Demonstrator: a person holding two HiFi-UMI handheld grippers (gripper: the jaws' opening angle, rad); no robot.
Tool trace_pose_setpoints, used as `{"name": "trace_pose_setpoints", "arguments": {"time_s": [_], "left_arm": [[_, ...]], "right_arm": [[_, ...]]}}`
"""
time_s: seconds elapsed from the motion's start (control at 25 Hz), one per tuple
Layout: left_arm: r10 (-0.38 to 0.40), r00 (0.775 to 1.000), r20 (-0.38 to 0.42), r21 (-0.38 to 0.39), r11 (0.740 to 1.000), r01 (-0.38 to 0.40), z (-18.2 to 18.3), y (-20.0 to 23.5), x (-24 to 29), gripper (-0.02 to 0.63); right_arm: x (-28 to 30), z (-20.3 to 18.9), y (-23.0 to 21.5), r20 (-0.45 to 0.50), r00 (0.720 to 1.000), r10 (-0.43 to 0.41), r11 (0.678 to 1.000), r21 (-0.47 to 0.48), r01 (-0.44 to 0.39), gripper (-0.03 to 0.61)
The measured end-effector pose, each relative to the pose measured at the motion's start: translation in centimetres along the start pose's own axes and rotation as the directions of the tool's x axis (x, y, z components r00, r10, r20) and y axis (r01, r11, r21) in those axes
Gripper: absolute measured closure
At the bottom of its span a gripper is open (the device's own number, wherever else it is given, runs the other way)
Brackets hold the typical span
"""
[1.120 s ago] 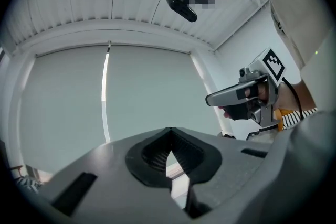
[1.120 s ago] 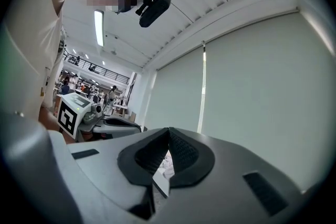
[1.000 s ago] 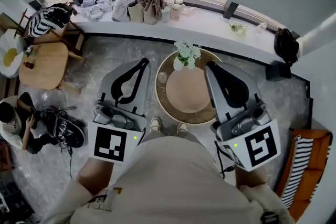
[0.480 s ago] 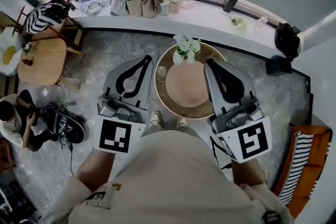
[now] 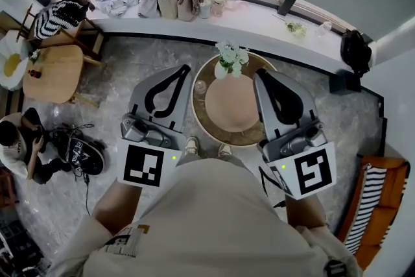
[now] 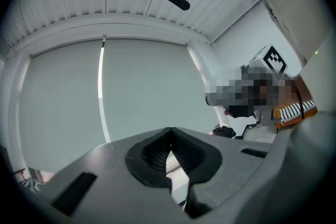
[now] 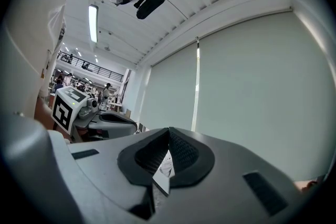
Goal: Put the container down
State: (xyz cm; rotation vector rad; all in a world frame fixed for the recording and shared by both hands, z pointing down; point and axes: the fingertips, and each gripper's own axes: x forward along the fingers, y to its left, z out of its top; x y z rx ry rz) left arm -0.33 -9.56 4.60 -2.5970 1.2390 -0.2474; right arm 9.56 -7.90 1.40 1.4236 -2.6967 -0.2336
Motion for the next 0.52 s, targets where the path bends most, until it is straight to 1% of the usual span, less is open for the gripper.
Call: {"name": "trace_pose_setpoints", "arguments": {"time_s": [0.32, 0.52], "left_arm": [[-0.007, 1.0, -0.005, 0.005, 1.0, 0.007, 0.13, -0.28, -0.15, 0.606], [0.009, 1.0, 0.01, -0.014, 1.0, -0.008, 0.48, -0.31, -0.62, 0.606]], "right_arm": [[-0.02, 0.31, 0.42, 0.017, 1.0, 0.006, 1.0, -0.003, -0.006, 0.571], [-0.61, 0.23, 0.58, 0.004, 1.0, 0.0, 1.0, 0.001, 0.0, 0.571]]}}
